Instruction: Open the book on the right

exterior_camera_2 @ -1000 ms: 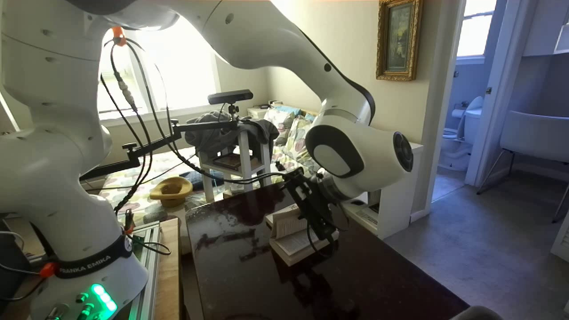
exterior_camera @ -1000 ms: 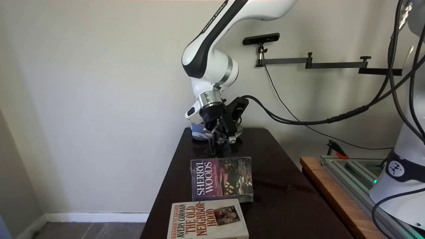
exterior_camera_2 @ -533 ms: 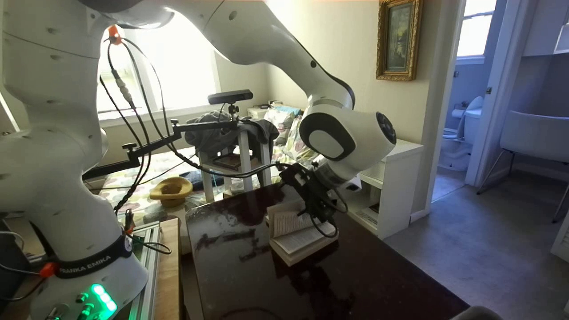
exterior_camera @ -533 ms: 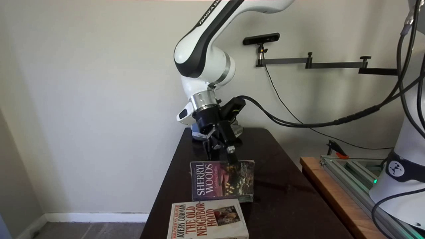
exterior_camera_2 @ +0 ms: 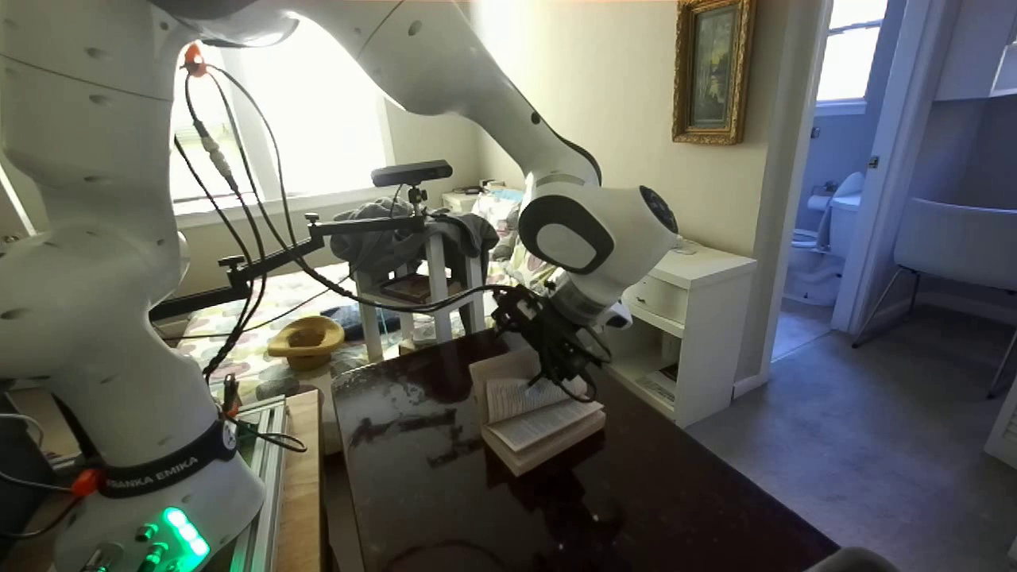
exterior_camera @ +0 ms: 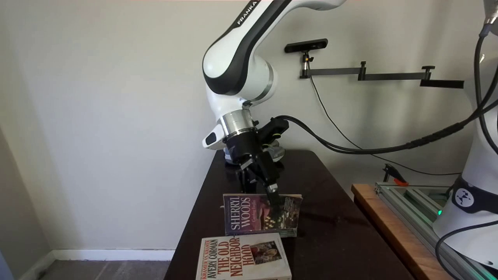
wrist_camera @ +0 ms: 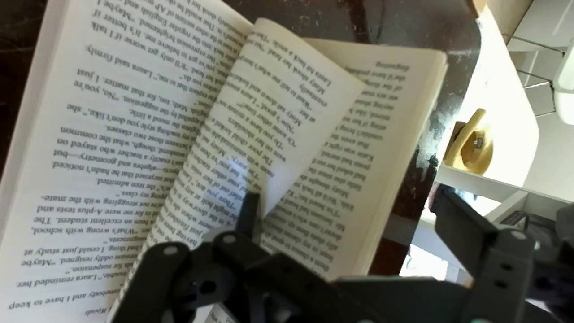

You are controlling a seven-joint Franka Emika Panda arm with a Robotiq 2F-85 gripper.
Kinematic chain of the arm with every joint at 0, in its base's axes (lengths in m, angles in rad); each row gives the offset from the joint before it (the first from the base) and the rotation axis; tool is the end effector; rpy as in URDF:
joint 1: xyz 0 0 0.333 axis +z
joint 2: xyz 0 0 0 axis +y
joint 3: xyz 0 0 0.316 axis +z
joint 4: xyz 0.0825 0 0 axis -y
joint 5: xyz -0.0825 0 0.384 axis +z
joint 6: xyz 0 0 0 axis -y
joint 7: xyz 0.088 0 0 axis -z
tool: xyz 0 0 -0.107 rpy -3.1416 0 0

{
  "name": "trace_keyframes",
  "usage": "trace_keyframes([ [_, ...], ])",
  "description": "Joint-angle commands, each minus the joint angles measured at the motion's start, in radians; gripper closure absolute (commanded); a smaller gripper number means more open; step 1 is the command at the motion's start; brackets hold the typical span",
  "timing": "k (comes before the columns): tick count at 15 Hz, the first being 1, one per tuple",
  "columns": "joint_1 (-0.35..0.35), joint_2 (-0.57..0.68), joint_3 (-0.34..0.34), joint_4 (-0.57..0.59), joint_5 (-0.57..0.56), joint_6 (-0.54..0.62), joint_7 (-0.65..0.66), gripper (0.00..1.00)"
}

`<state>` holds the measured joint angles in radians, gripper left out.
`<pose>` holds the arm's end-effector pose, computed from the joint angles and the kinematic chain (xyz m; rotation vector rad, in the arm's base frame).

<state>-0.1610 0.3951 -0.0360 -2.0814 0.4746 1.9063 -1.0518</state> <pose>0.5185 -0.0702 0.2087 -2.3973 -0.6933 0.2995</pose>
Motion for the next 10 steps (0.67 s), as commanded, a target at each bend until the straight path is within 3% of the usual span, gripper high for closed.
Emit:
trace_keyframes([
  [1,0.006,-0.082,0.019,-0.062,-0.029,0.022,0.026,0.0],
  [10,0.035,-0.139,0.025,-0.092,-0.063,0.023,0.042,0.0],
])
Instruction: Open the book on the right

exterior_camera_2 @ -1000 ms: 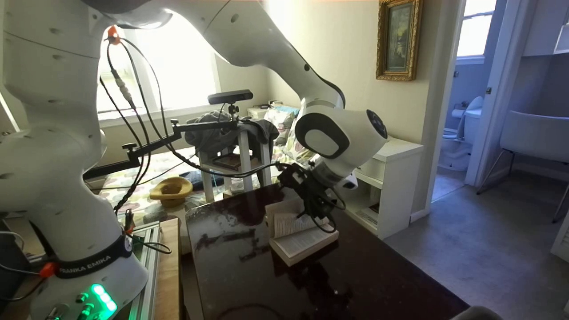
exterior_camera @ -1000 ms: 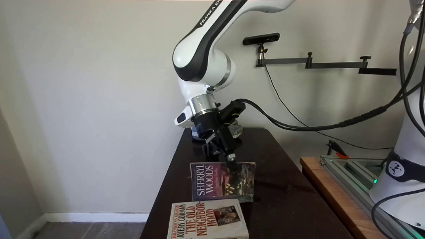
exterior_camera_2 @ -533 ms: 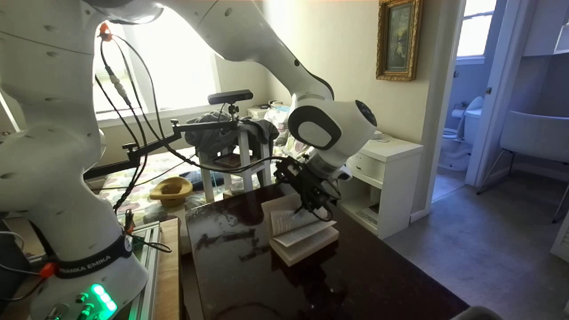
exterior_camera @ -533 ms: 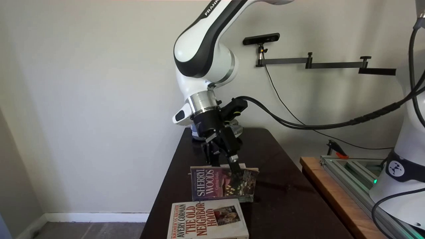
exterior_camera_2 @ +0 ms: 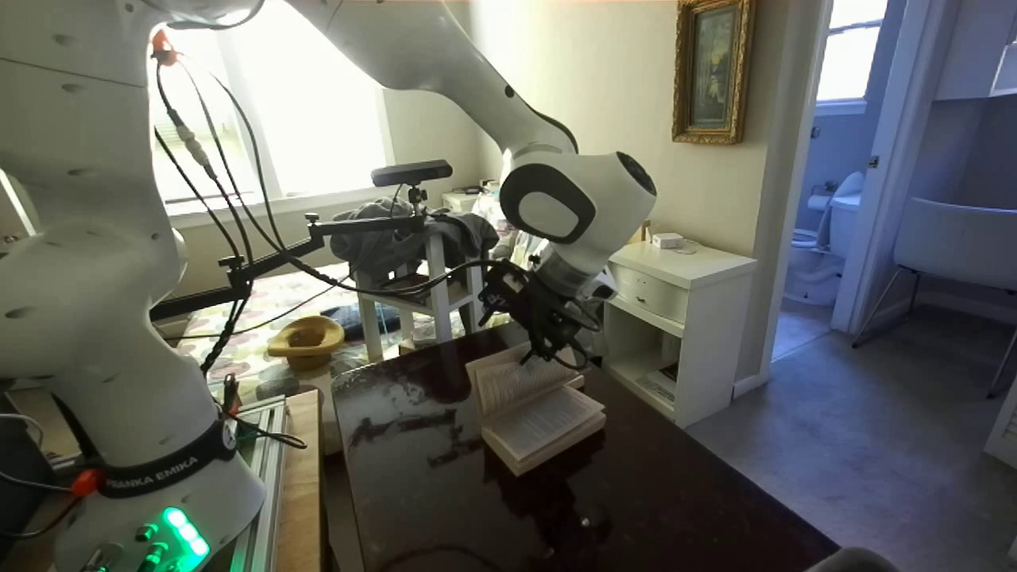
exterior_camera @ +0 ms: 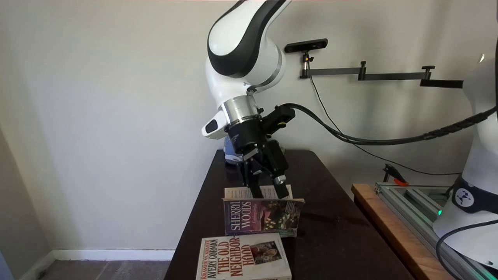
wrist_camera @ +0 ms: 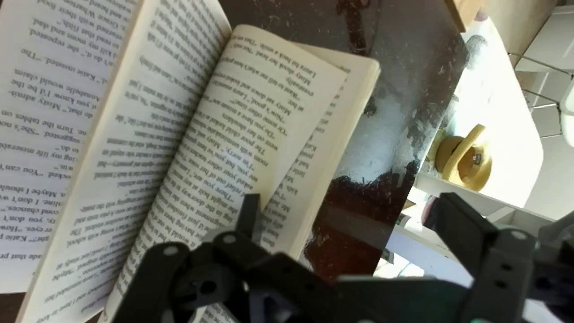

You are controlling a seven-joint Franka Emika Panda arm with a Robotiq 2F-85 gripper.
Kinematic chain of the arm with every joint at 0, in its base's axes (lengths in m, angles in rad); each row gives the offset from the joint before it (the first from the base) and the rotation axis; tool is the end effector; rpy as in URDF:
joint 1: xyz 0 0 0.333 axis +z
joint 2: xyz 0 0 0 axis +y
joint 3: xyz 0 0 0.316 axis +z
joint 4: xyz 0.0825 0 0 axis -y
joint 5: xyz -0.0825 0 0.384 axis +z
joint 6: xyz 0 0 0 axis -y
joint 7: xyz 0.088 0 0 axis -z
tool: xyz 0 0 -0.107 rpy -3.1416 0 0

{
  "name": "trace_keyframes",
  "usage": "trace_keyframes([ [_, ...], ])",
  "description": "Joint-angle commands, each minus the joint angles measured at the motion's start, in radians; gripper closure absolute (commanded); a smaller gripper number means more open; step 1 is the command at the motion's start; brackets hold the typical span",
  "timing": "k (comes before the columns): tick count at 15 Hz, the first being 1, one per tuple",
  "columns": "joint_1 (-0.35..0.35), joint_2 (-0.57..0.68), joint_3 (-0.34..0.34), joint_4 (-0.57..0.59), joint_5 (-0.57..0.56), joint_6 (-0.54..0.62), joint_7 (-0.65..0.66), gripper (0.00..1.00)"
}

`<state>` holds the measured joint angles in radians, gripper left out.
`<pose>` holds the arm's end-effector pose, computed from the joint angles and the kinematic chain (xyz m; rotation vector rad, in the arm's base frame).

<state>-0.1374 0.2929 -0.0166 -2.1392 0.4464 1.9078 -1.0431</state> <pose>0.5096 -0.0478 0.2419 -2.4116 -0.7793 0.2850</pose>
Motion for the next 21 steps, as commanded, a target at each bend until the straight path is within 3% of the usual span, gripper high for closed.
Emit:
trace_keyframes([
  [1,0.013,-0.036,0.006,-0.034,-0.035,0.022,0.033,0.0],
  [12,0.039,-0.006,0.028,-0.043,-0.038,0.025,0.032,0.0],
  [21,0.098,0.002,0.057,-0.071,-0.146,0.116,0.108,0.0],
])
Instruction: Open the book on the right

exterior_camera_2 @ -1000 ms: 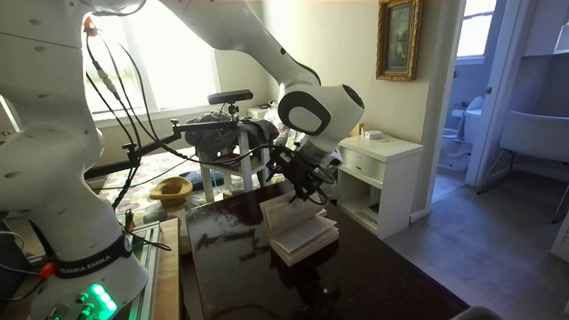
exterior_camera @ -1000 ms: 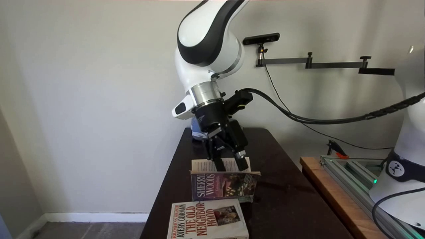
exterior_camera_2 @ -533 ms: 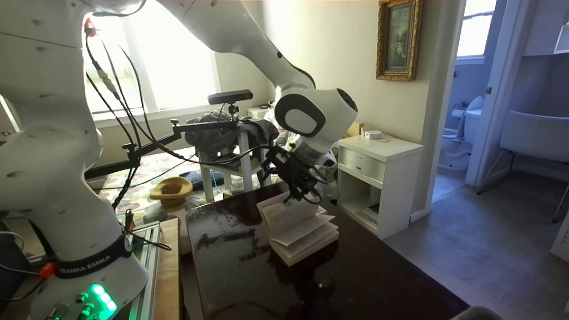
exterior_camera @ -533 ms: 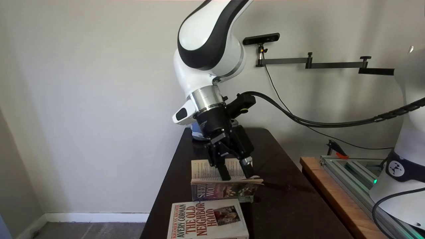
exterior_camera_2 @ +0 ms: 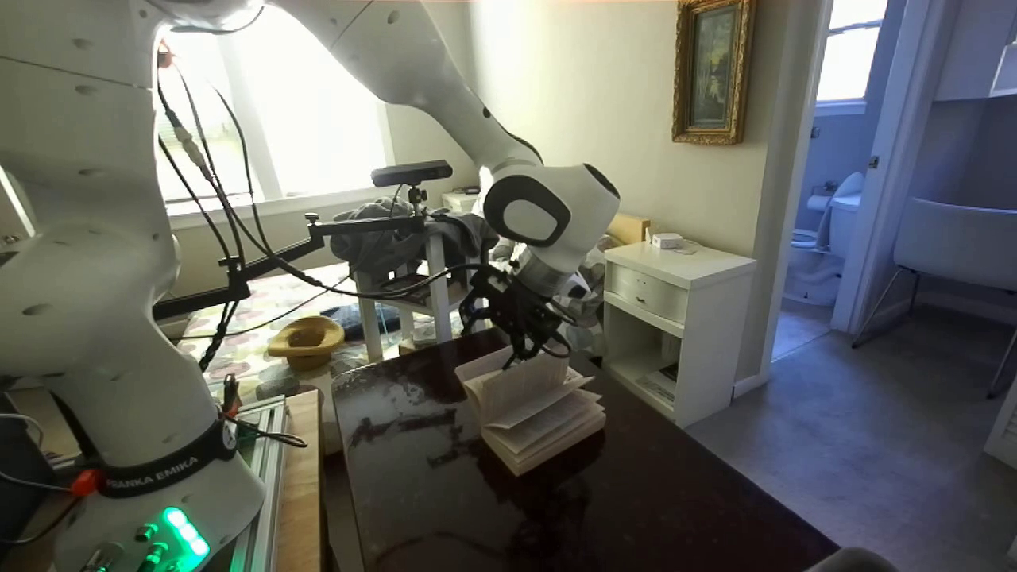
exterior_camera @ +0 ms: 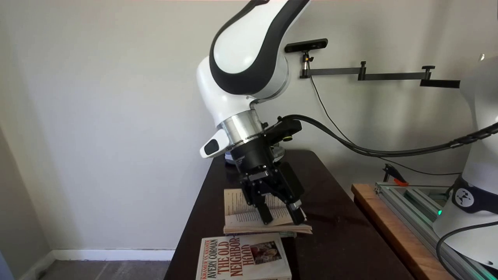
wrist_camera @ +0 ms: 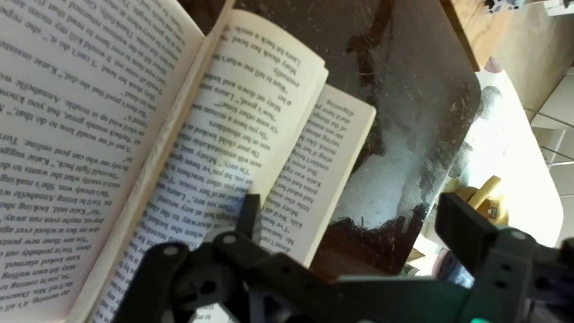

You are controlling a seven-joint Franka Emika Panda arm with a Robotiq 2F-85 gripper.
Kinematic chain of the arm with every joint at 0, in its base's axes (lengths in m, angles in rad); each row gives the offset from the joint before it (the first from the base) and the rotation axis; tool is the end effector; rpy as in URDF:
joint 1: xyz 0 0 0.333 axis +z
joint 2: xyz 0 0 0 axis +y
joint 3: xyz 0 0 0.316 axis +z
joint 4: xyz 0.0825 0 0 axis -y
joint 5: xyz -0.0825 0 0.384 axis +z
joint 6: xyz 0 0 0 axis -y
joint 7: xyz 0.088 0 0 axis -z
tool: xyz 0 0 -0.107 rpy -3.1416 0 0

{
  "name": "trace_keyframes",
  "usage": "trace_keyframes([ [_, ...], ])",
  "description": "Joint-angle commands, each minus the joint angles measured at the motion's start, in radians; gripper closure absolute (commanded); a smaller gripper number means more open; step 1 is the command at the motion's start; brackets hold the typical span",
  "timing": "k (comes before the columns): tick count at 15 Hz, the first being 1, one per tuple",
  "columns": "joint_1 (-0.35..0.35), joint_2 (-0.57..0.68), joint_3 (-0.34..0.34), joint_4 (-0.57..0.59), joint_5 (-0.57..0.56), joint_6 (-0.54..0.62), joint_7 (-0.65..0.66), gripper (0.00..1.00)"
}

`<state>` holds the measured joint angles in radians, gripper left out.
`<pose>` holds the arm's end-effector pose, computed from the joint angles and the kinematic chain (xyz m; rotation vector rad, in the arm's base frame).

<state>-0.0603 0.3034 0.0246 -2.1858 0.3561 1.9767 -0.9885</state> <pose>0.4997 0.0046 0.2211 -2.4410 -0.9268 0.4020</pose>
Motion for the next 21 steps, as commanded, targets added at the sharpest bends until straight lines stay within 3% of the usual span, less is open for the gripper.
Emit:
trace_keyframes([
  [1,0.027,-0.009,0.022,-0.028,-0.065,0.055,0.065,0.0],
  [21,0.087,0.033,0.071,-0.053,-0.252,0.113,0.258,0.0],
])
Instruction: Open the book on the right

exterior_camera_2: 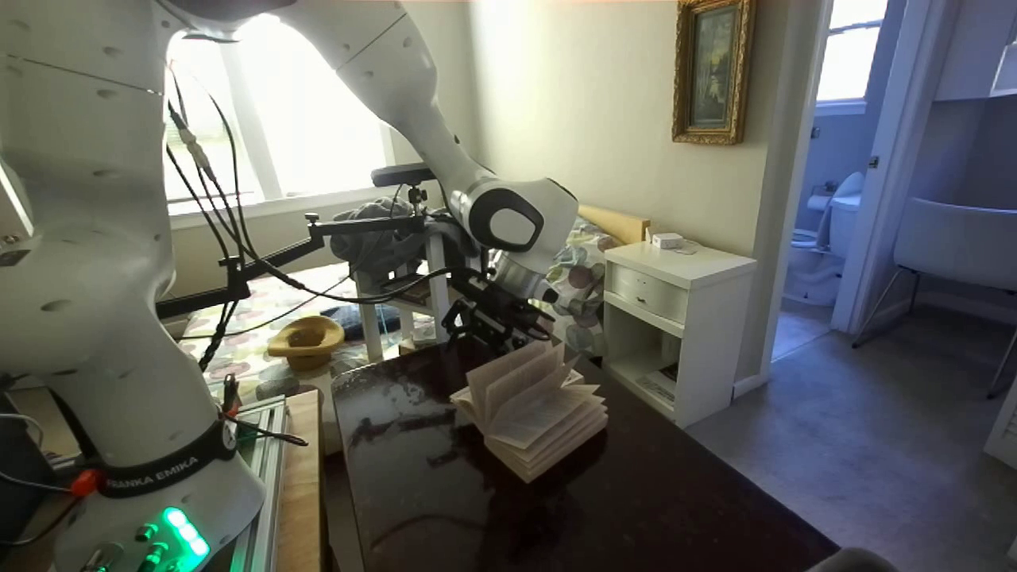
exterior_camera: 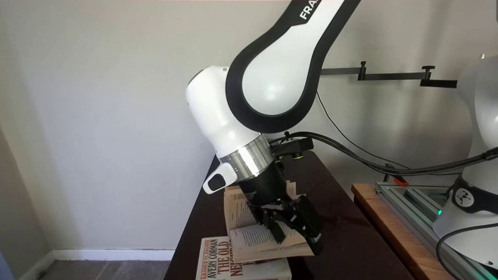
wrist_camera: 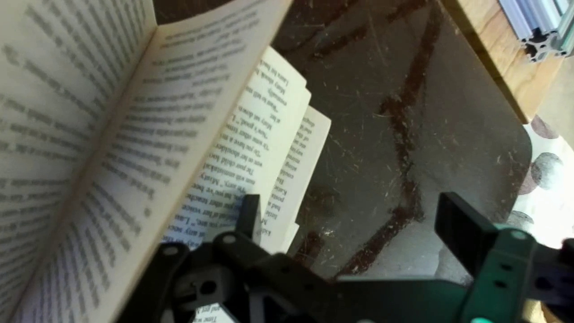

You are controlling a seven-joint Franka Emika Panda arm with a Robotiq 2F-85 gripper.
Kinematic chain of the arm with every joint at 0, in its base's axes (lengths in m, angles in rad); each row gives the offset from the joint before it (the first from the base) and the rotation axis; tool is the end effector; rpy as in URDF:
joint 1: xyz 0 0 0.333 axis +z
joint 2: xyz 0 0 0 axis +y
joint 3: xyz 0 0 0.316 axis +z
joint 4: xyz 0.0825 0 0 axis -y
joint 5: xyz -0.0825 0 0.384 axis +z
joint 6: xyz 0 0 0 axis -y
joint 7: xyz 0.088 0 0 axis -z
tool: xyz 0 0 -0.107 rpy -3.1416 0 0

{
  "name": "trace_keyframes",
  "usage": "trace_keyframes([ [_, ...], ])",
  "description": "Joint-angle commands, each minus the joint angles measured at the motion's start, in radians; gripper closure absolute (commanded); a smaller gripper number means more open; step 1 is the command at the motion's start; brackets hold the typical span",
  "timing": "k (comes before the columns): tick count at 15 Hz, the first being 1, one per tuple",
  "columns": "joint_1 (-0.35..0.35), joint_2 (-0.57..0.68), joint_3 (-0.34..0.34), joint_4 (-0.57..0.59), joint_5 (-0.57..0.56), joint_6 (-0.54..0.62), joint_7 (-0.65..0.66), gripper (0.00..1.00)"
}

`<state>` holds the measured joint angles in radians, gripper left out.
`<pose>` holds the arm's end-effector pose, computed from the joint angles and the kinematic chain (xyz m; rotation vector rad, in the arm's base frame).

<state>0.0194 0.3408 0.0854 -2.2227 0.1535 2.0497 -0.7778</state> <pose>0.4834 0.0609 0.1915 -2.5631 -1.0514 0.6191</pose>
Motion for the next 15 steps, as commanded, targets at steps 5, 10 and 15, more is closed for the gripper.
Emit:
trace_keyframes([
  [5,0.014,-0.007,0.013,-0.045,-0.083,0.167,0.117,0.0],
  [10,0.022,-0.003,0.017,-0.08,-0.118,0.277,0.192,0.0],
  [15,0.03,0.002,0.014,-0.097,-0.193,0.312,0.263,0.0],
])
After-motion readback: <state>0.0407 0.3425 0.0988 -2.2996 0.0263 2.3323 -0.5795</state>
